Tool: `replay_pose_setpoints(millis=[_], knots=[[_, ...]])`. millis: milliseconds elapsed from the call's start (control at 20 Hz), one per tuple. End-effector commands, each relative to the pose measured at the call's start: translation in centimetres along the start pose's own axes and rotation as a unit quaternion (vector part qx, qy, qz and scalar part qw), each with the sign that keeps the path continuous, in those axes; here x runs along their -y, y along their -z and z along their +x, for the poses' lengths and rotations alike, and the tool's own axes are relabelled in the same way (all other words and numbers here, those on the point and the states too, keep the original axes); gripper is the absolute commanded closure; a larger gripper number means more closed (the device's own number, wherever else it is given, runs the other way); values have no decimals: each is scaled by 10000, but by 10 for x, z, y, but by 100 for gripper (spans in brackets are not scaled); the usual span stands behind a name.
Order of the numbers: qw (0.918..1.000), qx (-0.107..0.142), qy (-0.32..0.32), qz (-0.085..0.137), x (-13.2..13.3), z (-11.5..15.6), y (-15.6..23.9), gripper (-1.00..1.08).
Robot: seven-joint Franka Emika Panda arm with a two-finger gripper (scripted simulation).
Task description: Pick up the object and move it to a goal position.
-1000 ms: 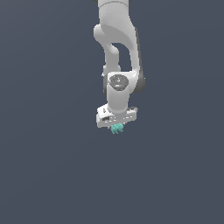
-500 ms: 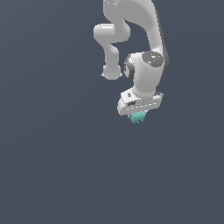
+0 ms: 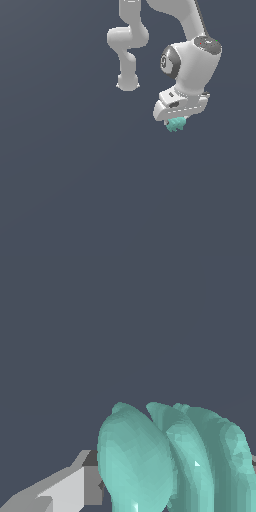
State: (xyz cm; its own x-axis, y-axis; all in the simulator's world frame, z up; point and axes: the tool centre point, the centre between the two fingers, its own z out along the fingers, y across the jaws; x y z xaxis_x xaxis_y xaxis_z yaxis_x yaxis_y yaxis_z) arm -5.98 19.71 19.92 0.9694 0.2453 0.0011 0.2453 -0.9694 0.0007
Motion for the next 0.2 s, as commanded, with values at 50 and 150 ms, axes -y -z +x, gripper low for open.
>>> replay_pose_setpoints(millis=[50, 150], knots=[[10000, 6, -11, 2, 8, 1, 6, 108], [10000, 6, -11, 2, 9, 2, 6, 108]])
